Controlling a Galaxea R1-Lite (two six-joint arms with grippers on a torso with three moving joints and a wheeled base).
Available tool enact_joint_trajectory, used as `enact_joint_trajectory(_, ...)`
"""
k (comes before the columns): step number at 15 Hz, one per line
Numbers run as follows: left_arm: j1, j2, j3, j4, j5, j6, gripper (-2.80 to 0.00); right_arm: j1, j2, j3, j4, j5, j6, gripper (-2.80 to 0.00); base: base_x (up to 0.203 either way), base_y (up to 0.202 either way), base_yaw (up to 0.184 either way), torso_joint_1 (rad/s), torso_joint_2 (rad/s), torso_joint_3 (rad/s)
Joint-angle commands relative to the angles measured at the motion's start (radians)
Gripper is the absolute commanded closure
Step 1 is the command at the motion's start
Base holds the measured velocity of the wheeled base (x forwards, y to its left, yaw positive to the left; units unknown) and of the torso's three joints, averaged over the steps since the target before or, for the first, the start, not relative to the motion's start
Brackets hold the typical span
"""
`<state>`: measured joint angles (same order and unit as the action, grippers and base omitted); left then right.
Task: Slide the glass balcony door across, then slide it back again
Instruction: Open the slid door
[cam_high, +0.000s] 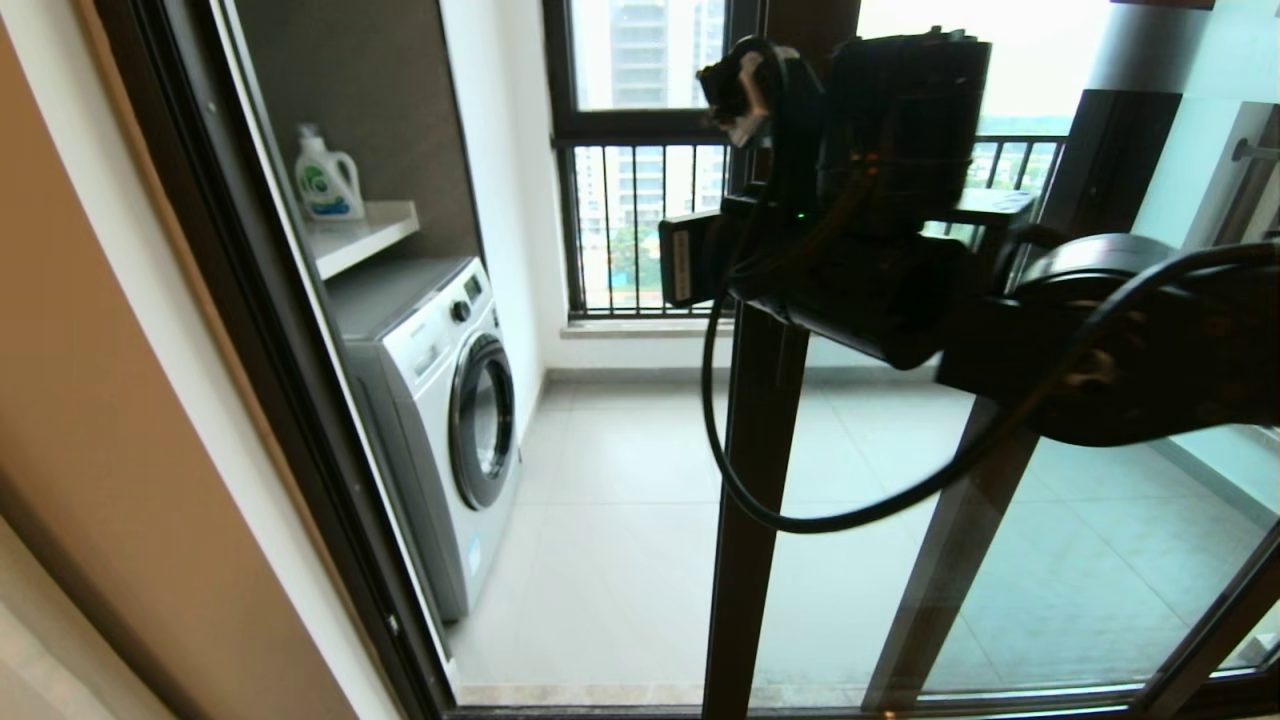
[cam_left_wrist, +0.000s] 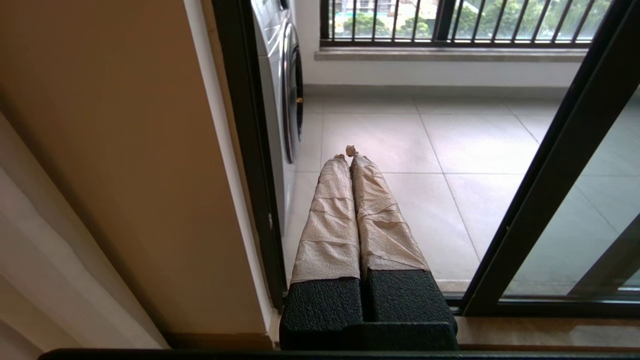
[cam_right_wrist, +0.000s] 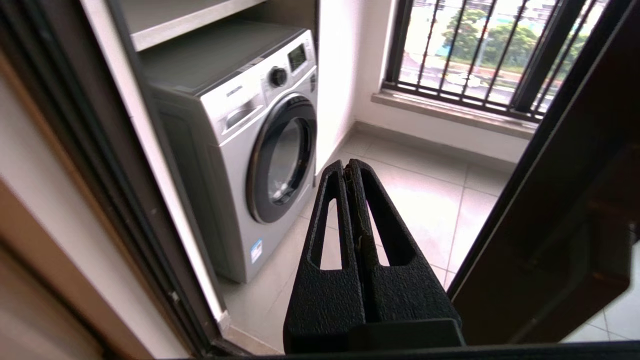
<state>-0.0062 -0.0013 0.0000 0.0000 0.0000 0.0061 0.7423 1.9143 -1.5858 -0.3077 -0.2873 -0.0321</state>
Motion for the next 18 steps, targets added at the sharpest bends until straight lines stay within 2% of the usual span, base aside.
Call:
enact_joint_trajectory(1,0.000,0.003,0.000,0.000,0.000,0.000,0.00,-0.011,0.187,-0.142,0.012,-0.042,0.000,0.00,0.000,0.000,0.000,0.000,0.00,0.000)
enact_joint_trajectory(4,0.000,0.003,0.000,0.000,0.000,0.000,0.00,-0.066,0.265,-0.261,0.026,-0.115,0.000,0.00,0.000,0.000,0.000,0.000,0.00,0.000)
enact_joint_trajectory(7,0.000,0.003,0.000,0.000,0.000,0.000,0.00,-0.145,0.327,-0.357,0.027,-0.124,-0.001,0.00,0.000,0.000,0.000,0.000,0.00,0.000)
enact_joint_trajectory(18,0.000,0.003,0.000,0.000,0.000,0.000,0.00,-0.276,0.364,-0.367,-0.031,-0.113,-0.012,0.00,0.000,0.000,0.000,0.000,0.00,0.000)
